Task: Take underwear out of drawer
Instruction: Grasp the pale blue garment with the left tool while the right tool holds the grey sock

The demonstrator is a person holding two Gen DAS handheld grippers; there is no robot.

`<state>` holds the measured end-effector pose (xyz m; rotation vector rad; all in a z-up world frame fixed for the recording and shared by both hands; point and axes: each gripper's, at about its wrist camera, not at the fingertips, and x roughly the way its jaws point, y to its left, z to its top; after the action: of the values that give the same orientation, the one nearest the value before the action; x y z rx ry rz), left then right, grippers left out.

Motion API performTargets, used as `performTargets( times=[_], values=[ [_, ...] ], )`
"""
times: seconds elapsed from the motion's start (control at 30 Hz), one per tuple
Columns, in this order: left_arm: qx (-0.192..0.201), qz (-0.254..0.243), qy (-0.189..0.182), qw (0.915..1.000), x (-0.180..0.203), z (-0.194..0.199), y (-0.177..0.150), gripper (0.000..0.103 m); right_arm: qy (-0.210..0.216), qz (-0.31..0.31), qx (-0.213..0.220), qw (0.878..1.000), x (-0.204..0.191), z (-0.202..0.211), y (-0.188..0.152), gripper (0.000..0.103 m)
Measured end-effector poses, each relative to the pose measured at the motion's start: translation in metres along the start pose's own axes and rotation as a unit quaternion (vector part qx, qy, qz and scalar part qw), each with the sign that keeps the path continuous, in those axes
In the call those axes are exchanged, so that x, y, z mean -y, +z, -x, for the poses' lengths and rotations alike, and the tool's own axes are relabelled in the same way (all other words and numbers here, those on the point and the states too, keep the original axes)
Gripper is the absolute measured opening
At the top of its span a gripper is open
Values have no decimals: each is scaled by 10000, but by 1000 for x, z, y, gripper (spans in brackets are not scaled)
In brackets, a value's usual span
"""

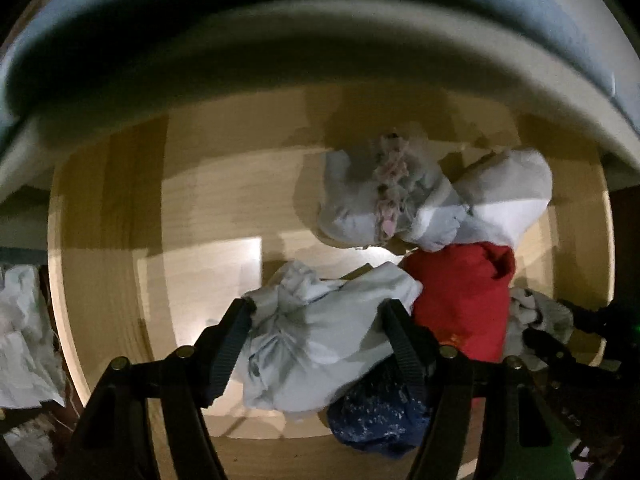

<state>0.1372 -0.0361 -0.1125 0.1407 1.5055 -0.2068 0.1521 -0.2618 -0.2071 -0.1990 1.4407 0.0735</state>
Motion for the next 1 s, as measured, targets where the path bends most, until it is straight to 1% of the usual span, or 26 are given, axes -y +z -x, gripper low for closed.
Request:
performTargets(
  times=[0.03, 0.13, 0.2, 0.3, 0.37, 0.47, 0.5, 0.67, 0.73, 0.83, 0.9, 1.0],
  values=[
    [-53, -49, 15, 10000, 0, -2, 0, 73, -1, -5, 3, 10000, -1, 5, 0, 41],
    [-215, 62, 32, 9997, -1, -8, 4, 75, -1, 3, 7, 10000, -1, 4, 0, 42],
    [-361, 18, 137, 9993, -5, -12, 3, 76, -4, 8, 4, 10000, -1, 3, -1, 42],
    [-457, -65, 252, 9986, -14, -13, -4, 76, -6, -4, -1, 10000, -1, 3, 1, 42],
    [-543, 40, 234, 9982, -19, -16, -6, 76, -2, -9, -14, 10000, -1, 2, 1, 43],
    [-706, 451, 70, 9965, -40, -19, -10, 77, -20, -40, -39, 10000, -2, 1, 1, 43],
    [-734, 502, 45, 9960, -43, -20, -10, 77, -29, -66, -51, 10000, -2, -1, 3, 43],
    [-797, 466, 26, 9957, -50, -23, -16, 79, -118, -29, -85, 9999, -8, -4, 3, 46],
    [-884, 455, -3, 9950, -53, -28, -20, 81, -142, 2, -105, 9998, -10, -6, 3, 46],
    [-996, 486, -82, 9938, -56, -29, -17, 81, -156, 46, -152, 9998, -11, -9, 3, 47],
    [-1050, 476, -78, 9933, -43, -34, -5, 81, -179, 104, -209, 9996, -14, -12, 4, 48],
    [-1158, 492, -153, 9919, -47, -35, -4, 81, -233, 149, -279, 9992, -18, -14, 7, 49]
  ],
)
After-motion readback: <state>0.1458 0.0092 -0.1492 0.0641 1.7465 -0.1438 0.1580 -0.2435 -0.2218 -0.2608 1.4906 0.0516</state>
